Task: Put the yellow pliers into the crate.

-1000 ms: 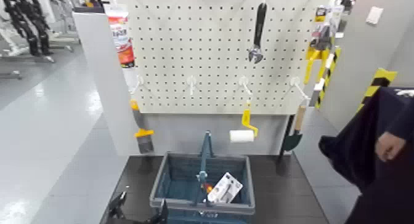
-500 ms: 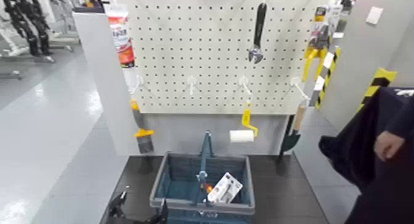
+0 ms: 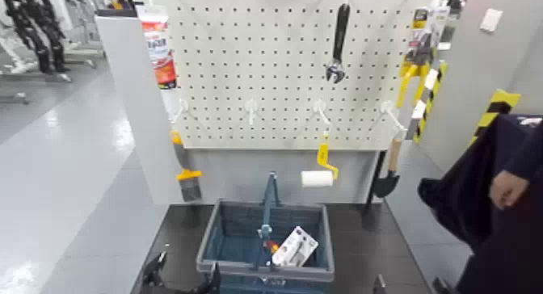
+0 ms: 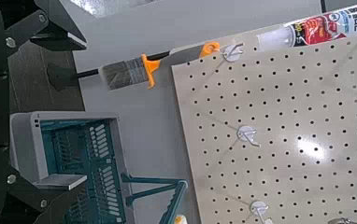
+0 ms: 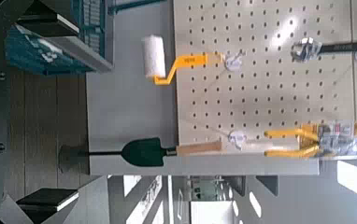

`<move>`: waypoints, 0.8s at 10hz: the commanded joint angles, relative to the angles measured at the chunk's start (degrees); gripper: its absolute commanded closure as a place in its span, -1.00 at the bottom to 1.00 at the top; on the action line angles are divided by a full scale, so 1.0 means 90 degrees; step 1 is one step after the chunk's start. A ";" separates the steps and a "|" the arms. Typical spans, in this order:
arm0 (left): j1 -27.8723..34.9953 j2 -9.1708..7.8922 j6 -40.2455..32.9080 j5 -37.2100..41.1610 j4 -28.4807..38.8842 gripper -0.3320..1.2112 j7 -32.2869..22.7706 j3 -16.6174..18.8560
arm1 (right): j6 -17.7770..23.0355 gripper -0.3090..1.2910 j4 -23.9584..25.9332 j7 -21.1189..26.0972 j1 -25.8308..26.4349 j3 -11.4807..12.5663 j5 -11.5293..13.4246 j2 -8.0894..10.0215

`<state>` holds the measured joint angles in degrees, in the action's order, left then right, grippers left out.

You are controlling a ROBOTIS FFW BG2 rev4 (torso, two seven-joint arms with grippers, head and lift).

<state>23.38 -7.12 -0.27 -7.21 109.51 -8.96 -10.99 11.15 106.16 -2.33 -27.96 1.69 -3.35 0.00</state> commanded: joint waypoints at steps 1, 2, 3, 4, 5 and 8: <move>0.0000 0.0000 0.0000 0.0000 0.0000 -0.21 -0.0001 -0.0010 | -0.0917 -0.49 0.0333 -0.0503 0.0460 0.0730 -0.0145 -0.0049; -0.0010 0.0000 0.0000 0.0000 0.0000 -0.21 -0.0001 -0.0020 | -0.1356 -0.48 0.0440 -0.0806 0.0695 0.0974 -0.0204 -0.0019; -0.0019 0.0000 0.0000 0.0000 0.0000 -0.21 -0.0001 -0.0029 | -0.1532 -0.46 0.0450 -0.1069 0.0919 0.1218 -0.0204 0.0010; -0.0029 -0.0010 0.0000 0.0000 0.0000 -0.21 -0.0001 -0.0049 | -0.1844 -0.46 0.0509 -0.1323 0.1163 0.1462 -0.0243 0.0030; -0.0039 -0.0010 0.0000 0.0000 0.0000 -0.21 -0.0001 -0.0059 | -0.2196 -0.47 0.0538 -0.1675 0.1486 0.1726 -0.0223 0.0088; -0.0098 -0.0049 0.0049 0.0000 0.0000 -0.21 -0.0001 -0.0117 | -0.2704 -0.48 0.0313 -0.2212 0.2453 0.2009 -0.0262 0.0606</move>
<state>22.59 -7.48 0.05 -7.21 109.51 -8.96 -11.93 -12.74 109.72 -22.19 -7.47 19.63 -5.41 4.41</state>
